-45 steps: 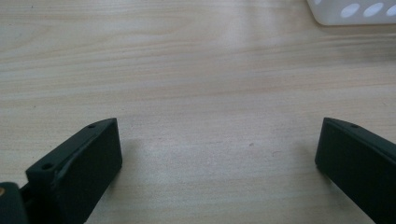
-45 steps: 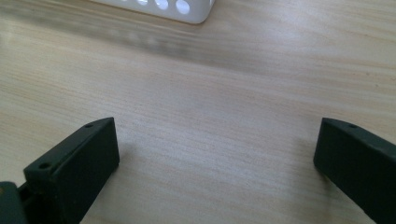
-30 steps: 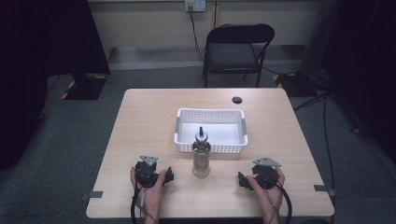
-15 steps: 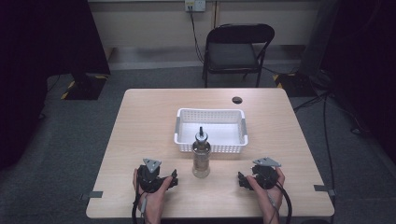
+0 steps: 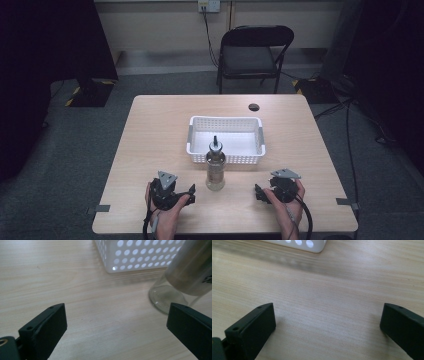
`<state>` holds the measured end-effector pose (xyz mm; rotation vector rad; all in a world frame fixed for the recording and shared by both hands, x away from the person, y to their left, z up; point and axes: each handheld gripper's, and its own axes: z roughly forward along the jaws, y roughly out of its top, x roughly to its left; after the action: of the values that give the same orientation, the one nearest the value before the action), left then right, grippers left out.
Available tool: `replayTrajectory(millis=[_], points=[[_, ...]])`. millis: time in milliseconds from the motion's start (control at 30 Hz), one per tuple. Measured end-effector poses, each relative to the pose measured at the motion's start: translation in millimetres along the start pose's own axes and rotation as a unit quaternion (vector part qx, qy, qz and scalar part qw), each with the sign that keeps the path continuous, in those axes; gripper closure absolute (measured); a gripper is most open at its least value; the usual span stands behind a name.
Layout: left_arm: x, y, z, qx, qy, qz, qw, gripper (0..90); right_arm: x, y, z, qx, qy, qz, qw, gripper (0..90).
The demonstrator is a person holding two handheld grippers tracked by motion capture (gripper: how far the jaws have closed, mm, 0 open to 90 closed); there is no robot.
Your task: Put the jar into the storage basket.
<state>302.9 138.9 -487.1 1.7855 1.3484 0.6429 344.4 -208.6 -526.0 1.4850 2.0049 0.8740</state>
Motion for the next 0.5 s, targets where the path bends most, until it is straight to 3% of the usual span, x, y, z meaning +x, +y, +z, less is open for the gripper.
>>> replayTrajectory(millis=[233, 500], points=[[-13.6, 7.7, -10.2, -0.015, -0.019, 0.028, 0.9993, 2.4, 0.0, 0.0, 0.0, 0.000, 0.000, 0.000, 1.0000, 0.0], [-21.7, 14.8, -12.5, -0.023, -0.047, 0.037, 0.9980, 1.2, 0.0, 0.0, 0.0, 0.000, 0.000, 0.000, 1.0000, 0.0]])
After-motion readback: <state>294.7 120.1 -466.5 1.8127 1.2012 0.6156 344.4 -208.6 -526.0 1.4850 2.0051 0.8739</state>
